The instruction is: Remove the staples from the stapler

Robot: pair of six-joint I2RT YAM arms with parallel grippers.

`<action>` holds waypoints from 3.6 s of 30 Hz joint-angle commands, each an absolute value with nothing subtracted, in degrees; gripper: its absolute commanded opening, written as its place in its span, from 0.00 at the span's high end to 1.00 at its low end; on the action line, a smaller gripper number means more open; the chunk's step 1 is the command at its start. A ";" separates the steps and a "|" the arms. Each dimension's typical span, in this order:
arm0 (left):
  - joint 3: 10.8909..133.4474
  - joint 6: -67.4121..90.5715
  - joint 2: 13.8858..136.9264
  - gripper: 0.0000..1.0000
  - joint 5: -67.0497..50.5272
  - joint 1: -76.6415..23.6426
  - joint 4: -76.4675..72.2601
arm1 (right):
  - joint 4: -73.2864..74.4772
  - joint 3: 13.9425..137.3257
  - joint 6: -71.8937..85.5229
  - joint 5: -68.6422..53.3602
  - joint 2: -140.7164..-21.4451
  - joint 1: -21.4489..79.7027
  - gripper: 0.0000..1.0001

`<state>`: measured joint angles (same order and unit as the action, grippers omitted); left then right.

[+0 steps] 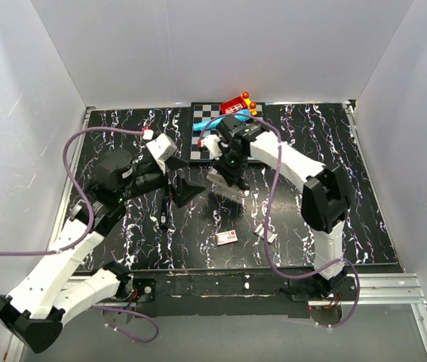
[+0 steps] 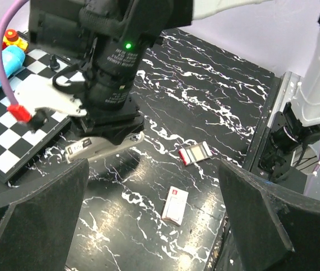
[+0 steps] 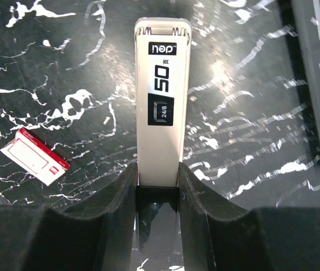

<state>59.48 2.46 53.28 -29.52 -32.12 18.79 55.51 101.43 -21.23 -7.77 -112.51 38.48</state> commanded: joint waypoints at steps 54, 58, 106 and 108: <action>54.67 2.99 34.01 0.02 -22.85 -32.52 30.15 | 46.15 99.69 -20.40 1.74 -103.39 49.22 0.35; 54.67 0.27 38.05 0.02 -22.41 -32.52 28.48 | 41.76 91.34 -14.78 8.50 -93.19 47.82 0.23; 63.98 -45.44 96.85 0.02 -31.99 -33.40 16.96 | 34.45 58.97 4.83 -3.07 -56.78 46.05 0.07; 64.42 -45.88 97.82 0.02 -31.73 -33.49 17.22 | 34.54 59.15 4.75 -3.60 -56.95 45.97 0.07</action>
